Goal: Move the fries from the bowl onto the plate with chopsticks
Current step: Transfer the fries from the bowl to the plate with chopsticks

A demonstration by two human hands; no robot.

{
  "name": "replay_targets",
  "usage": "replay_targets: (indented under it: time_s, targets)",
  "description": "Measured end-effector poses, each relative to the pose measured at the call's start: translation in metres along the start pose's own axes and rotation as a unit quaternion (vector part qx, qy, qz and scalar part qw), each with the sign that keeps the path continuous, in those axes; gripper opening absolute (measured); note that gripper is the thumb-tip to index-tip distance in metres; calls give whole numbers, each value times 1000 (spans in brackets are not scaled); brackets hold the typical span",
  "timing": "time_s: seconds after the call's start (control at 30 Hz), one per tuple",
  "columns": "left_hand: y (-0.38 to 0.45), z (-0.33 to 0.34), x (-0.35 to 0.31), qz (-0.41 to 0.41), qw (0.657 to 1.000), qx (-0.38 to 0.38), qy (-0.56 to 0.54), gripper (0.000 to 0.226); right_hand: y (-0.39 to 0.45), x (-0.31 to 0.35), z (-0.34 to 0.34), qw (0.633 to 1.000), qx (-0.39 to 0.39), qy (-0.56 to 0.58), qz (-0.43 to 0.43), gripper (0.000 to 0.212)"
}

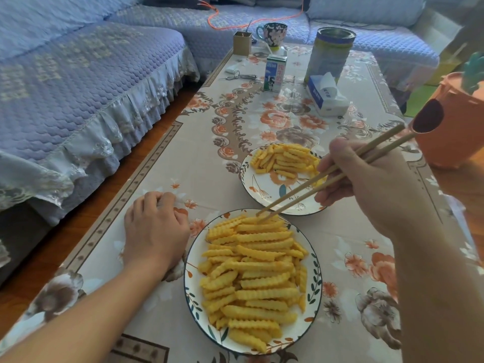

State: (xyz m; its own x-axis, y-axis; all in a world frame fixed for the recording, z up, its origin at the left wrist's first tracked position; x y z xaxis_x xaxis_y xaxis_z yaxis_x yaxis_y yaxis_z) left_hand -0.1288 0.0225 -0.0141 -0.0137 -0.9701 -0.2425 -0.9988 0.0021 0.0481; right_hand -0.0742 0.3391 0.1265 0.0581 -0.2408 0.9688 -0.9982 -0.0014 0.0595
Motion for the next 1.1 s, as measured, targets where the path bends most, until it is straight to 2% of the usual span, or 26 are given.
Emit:
replay_targets:
  time_s: [0.1, 0.2, 0.3, 0.47, 0.73, 0.93, 1.1]
  targets:
    - [0, 0, 0, 1, 1000, -5, 0, 28, 1, 0, -5, 1000, -21, 20, -2, 42]
    - [-1, 0, 0, 3, 1000, -9, 0, 26, 2, -5, -20, 994, -104, 32, -21, 41]
    - [-1, 0, 0, 0, 1000, -9, -1, 26, 5, -18, -28, 987, -158, -10, -22, 38]
    - [-2, -2, -2, 0, 1000, -8, -1, 38, 13, -40, -22, 984, -171, -46, -9, 34]
    - [-2, -3, -2, 1, 1000, 1, -5, 40, 15, -44, -18, 978, -191, -78, -5, 34]
    - [-2, -3, -2, -1, 1000, 9, 1, 30, 8, -24, -21, 989, -143, 23, -4, 41]
    - [-1, -1, -1, -3, 1000, 11, 2, 26, -3, 8, -9, 997, -32, 60, -23, 45]
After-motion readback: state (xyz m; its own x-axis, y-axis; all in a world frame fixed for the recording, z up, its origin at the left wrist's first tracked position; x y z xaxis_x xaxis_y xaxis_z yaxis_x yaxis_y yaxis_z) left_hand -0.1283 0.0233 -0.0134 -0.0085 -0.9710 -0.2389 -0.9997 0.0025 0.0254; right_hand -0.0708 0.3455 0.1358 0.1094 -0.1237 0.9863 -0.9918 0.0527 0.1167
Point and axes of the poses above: each hand's wrist, its own y-axis towards the middle knuckle, its own z-axis out of the palm, x = y × z, the point moved 5 cm from there along y, towards the middle knuckle, and after that the axes turned 13 degrees about x, right-handed, at the moved point
